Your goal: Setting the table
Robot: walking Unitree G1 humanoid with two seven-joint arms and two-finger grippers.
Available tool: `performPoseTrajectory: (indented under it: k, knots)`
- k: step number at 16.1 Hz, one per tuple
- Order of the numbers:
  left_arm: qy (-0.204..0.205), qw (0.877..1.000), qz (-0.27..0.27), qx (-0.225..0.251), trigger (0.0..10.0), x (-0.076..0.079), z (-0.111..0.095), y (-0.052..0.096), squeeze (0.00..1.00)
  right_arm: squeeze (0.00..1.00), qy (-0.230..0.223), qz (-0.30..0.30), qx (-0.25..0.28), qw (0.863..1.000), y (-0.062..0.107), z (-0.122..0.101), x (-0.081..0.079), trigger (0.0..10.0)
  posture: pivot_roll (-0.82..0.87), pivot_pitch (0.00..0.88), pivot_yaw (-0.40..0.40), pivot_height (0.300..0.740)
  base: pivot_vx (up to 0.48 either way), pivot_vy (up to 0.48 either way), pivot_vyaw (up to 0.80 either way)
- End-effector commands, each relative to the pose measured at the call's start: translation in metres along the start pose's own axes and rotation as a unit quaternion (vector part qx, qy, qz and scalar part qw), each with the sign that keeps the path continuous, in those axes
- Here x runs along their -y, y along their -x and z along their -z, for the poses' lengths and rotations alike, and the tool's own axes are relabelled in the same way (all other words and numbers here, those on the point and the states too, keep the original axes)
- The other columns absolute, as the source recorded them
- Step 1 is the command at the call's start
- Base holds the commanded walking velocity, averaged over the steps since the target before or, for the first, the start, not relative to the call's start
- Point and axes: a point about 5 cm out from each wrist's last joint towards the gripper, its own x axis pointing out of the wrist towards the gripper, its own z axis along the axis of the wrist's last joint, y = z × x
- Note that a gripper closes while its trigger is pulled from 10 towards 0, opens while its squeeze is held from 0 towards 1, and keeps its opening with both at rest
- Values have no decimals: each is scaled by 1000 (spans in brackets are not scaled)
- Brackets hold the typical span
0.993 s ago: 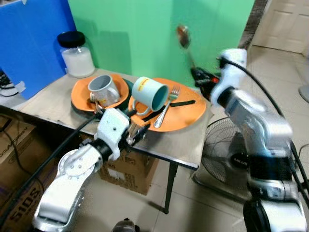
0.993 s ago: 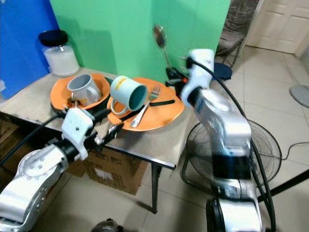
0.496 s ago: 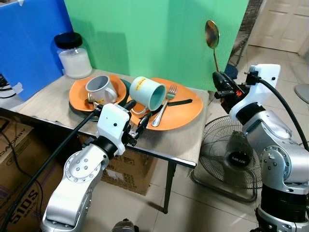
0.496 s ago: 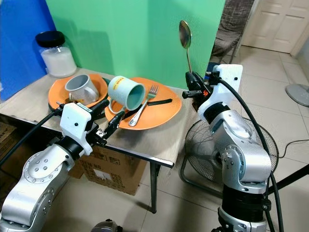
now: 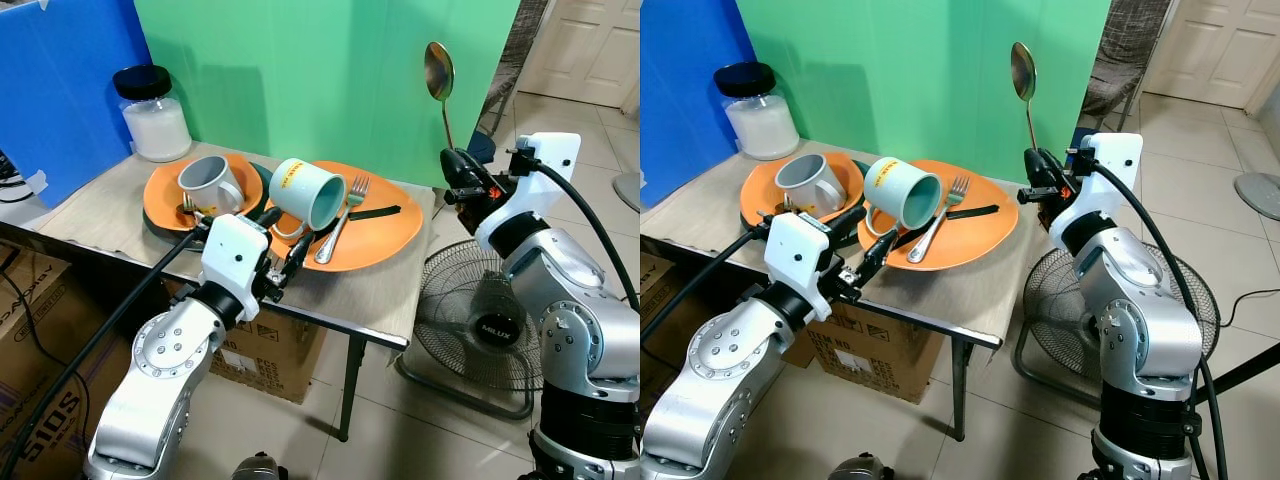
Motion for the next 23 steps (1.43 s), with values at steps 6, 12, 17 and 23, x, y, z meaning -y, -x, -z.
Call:
performPoseTrajectory:
  k: [6,12,17,23]
  knots:
    - [-45,997,-62,-2,10000,-20,-2,-6,0,0,11,43,-18,999,19,24,-23,10000,146,0,27,727,0,0,-391]
    - [-49,997,-66,-2,10000,-23,-2,-5,0,0,15,57,-13,998,22,24,-24,10000,152,0,27,727,0,0,-780]
    - [-38,997,-74,-7,10000,-18,0,-7,0,0,20,60,-35,997,23,31,-25,10000,152,0,24,727,0,0,-780]
    - [-37,993,-111,-12,10000,-25,1,-3,0,0,4,49,-66,997,19,42,-27,10000,175,0,5,727,0,0,-773]
